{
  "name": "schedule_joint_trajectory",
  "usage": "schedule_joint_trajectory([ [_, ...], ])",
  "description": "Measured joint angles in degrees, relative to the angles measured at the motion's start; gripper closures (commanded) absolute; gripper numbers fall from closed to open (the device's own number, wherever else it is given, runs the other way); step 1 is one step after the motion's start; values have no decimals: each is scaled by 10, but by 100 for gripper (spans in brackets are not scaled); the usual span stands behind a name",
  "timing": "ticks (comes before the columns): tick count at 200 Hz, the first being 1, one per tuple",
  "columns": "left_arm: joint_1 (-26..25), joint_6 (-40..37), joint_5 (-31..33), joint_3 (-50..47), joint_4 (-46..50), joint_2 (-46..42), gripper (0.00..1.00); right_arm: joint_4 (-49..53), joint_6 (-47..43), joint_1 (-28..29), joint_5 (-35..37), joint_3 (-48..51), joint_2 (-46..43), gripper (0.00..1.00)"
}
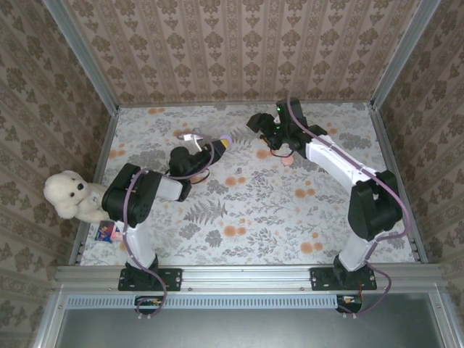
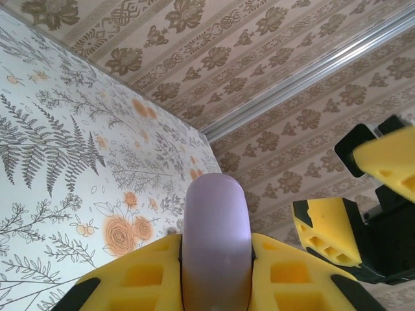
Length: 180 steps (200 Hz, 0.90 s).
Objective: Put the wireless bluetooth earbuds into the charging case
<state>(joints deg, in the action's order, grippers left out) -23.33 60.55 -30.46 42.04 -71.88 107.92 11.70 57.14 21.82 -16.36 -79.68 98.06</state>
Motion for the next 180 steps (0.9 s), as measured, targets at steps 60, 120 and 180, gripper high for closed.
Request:
schedule_joint_trajectory([
  [60, 25, -5, -146, 33, 75, -44, 100, -123, -104, 1, -123, 134, -66, 30],
  [120, 24, -50, -223, 61, 160, -92, 100, -166, -150, 8, -182, 152, -66, 31],
  [180, 23, -62, -238, 62, 188, -92, 100, -178, -155, 19, -189, 150, -63, 31],
])
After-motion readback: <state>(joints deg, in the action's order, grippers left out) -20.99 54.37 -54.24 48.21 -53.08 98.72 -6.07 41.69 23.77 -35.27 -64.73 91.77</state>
